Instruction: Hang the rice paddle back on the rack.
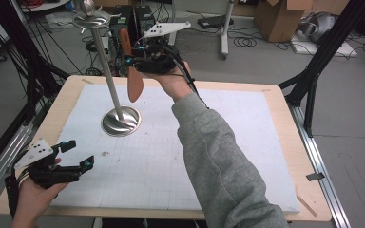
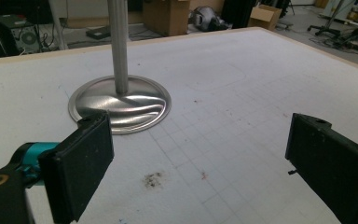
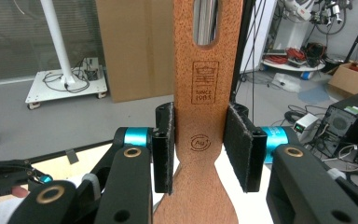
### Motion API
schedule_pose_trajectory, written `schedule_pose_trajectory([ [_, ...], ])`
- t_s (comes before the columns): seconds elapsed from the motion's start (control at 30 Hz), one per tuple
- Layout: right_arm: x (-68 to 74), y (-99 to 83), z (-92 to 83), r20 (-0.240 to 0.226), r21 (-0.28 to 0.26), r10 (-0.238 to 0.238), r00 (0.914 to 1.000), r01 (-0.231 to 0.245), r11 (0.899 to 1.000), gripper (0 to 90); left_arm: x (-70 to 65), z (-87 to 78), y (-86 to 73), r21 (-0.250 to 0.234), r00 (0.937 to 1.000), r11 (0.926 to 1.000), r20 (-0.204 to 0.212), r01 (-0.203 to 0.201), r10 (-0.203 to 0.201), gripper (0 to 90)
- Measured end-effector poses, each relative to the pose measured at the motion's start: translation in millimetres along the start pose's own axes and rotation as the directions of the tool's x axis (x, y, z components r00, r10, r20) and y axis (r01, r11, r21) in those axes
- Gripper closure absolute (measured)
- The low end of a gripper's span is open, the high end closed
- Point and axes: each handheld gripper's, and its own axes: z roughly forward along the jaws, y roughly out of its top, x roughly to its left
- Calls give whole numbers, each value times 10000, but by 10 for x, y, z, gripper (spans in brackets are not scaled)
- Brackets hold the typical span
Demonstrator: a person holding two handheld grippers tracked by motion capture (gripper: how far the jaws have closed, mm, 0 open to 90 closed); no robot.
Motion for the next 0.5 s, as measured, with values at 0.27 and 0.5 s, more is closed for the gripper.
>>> schedule_pose_trajectory([
  [0.27,39,100,38,64,-154,-209,9998,210,9997,647,5,-8,-3,-22,10000,10000,-47,47,-47,80],
  [0.5,58,139,111,97,-122,-150,9998,151,9998,647,17,-22,1,-66,10000,10000,-52,50,-51,80],
])
